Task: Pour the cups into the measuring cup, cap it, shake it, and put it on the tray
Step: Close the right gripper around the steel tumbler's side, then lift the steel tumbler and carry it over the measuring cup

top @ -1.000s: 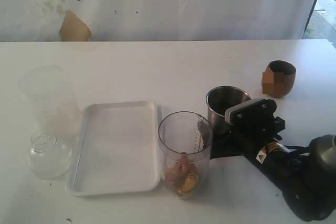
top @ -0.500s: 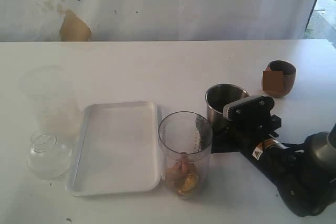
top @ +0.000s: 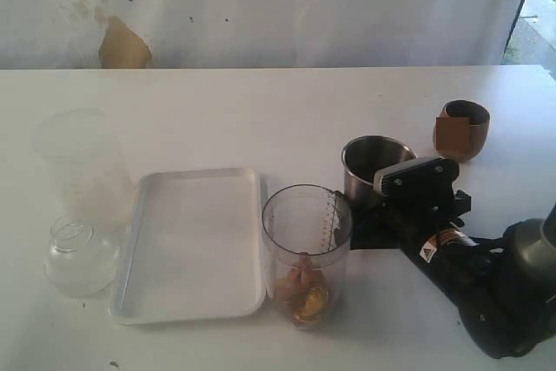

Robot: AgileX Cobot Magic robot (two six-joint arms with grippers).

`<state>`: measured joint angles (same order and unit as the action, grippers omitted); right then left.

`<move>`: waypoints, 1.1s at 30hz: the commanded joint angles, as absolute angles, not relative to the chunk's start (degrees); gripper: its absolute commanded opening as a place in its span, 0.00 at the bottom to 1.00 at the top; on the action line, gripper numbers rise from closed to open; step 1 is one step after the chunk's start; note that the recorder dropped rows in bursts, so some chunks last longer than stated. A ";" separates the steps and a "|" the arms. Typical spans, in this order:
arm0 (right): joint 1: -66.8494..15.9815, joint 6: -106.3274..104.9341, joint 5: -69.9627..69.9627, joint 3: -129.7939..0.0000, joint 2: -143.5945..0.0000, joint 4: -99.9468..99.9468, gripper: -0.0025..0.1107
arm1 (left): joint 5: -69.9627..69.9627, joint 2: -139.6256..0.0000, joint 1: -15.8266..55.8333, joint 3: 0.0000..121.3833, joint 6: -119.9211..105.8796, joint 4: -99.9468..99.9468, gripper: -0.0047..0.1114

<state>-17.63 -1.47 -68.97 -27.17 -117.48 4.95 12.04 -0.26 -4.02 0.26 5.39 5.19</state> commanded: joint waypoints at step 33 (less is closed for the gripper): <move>-17.67 -9.86 -52.63 -34.70 -96.72 2.74 0.02 | 11.61 0.00 -3.86 0.00 5.54 5.17 0.05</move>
